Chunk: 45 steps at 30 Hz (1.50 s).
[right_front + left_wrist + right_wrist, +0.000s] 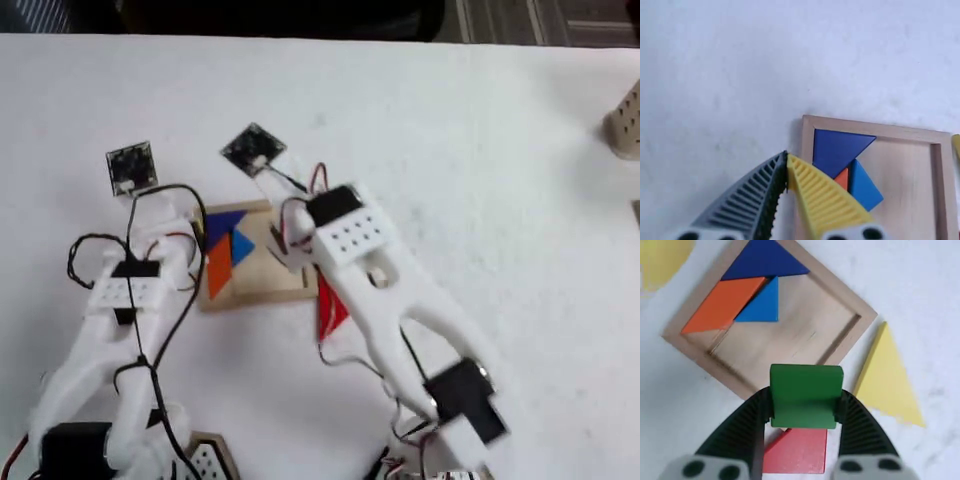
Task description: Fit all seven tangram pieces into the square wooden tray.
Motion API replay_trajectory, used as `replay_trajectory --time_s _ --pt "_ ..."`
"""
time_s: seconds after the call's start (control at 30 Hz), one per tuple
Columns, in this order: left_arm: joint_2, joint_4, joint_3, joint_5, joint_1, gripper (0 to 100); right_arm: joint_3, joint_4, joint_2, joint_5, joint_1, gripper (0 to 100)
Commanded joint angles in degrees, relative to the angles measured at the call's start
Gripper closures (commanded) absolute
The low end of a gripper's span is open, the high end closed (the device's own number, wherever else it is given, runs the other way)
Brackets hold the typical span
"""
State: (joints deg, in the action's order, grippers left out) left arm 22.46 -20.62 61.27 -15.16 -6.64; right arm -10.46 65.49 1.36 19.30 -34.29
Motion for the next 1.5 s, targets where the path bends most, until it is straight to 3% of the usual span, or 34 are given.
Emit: replay_trajectory --time_s 0.0,0.37,0.47,0.63,1.0,1.17,1.27,1.47 --pt "0.13 3.08 -3.25 0.26 -2.07 98 9.67 -1.01 5.58 0.62 -1.01 98.1" --pt "0.13 3.96 -3.25 0.44 -2.86 98 30.95 -0.31 28.62 1.76 -2.77 97.1" --pt "0.13 3.96 -3.25 0.44 -2.86 98 34.73 3.65 32.04 5.63 -3.30 89.3" --pt "0.13 4.04 -3.25 0.53 -2.68 98 41.14 9.27 34.42 5.89 -3.21 80.0" --pt "0.13 4.04 -3.16 0.53 -2.68 98 48.88 22.99 32.75 5.71 -2.15 81.7" --pt "0.13 4.04 -3.16 0.53 -2.59 98 49.23 28.70 29.49 0.00 3.03 98.0" --pt "0.13 4.04 -2.99 0.53 -2.42 98 49.14 32.31 29.93 -3.60 5.93 97.6" --pt "0.66 4.04 0.00 0.88 5.05 98 44.31 30.02 31.60 -7.12 10.07 98.1"
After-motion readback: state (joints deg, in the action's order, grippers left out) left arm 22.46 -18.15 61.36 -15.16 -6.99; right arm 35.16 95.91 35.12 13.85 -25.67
